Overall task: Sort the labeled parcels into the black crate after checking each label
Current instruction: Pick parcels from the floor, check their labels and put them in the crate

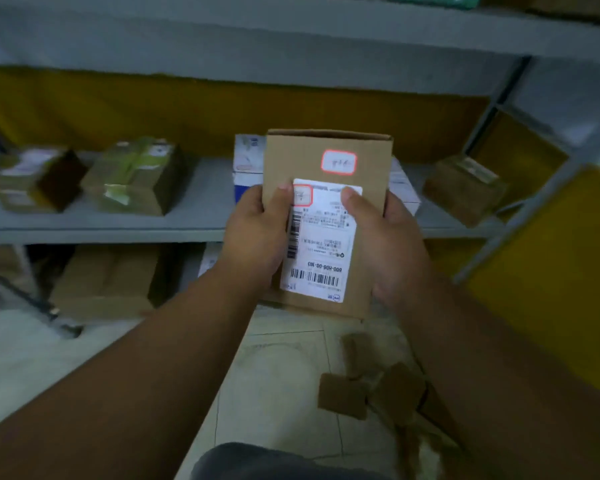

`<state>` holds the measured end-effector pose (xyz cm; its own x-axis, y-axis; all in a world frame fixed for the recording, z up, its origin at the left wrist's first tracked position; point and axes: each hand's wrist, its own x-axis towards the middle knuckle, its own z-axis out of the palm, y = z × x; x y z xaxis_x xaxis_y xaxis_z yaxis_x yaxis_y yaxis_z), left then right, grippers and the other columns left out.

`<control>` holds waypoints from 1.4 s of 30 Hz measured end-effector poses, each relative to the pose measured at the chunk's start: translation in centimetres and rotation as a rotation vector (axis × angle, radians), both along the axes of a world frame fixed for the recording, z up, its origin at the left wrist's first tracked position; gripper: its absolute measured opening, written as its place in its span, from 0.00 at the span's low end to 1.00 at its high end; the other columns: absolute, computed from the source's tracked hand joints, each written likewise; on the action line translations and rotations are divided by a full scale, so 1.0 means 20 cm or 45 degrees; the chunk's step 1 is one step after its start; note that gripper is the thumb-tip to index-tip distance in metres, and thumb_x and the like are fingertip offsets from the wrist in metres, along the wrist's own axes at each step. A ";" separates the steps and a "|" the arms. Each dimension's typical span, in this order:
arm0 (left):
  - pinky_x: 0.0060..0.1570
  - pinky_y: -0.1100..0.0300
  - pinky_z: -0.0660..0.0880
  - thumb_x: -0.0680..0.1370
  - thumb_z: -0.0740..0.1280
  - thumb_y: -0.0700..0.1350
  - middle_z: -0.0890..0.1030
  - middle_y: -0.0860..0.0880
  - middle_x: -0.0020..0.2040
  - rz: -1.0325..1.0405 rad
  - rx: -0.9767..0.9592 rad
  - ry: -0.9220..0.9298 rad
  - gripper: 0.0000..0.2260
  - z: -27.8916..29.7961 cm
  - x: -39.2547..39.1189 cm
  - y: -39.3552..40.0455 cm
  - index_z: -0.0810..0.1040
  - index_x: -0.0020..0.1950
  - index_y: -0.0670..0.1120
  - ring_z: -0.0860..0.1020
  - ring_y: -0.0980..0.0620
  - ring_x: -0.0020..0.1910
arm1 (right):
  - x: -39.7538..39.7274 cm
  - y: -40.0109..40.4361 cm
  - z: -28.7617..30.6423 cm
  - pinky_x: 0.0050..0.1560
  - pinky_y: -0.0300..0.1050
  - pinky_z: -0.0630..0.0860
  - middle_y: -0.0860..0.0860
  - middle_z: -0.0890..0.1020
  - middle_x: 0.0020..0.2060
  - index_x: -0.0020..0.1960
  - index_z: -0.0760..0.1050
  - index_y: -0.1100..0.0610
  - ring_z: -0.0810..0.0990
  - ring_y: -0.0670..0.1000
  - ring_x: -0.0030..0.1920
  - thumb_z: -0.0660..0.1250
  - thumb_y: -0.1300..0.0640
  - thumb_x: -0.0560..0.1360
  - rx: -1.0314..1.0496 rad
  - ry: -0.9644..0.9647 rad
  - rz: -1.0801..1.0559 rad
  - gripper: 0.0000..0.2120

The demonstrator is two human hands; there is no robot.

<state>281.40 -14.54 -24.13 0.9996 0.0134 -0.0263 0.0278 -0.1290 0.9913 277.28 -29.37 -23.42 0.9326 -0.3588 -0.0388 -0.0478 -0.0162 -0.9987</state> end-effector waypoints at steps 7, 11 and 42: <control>0.39 0.60 0.75 0.75 0.60 0.67 0.83 0.64 0.41 0.518 0.016 0.050 0.16 -0.10 -0.37 0.20 0.79 0.48 0.57 0.82 0.66 0.38 | -0.08 0.19 -0.13 0.53 0.57 0.81 0.43 0.87 0.45 0.52 0.80 0.45 0.87 0.47 0.45 0.70 0.35 0.67 0.009 0.121 0.481 0.19; 0.42 0.54 0.79 0.74 0.60 0.67 0.85 0.60 0.42 0.711 0.056 0.111 0.17 -0.14 -0.62 0.27 0.78 0.49 0.57 0.84 0.61 0.39 | -0.22 0.29 -0.22 0.52 0.56 0.82 0.43 0.87 0.45 0.51 0.81 0.45 0.87 0.47 0.45 0.71 0.37 0.66 0.082 0.163 0.658 0.17; 0.38 0.58 0.76 0.80 0.59 0.63 0.84 0.56 0.40 1.446 0.182 0.148 0.13 -0.22 -2.13 2.48 0.76 0.50 0.56 0.83 0.61 0.36 | -1.36 2.71 -0.32 0.55 0.63 0.81 0.53 0.88 0.47 0.52 0.80 0.53 0.87 0.55 0.47 0.73 0.45 0.70 0.243 0.317 1.435 0.16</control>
<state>238.74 35.06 -28.45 0.4009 0.9151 -0.0428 0.2901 -0.0825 0.9534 250.08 24.91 -29.76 0.6784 0.6981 -0.2291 -0.2965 -0.0251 -0.9547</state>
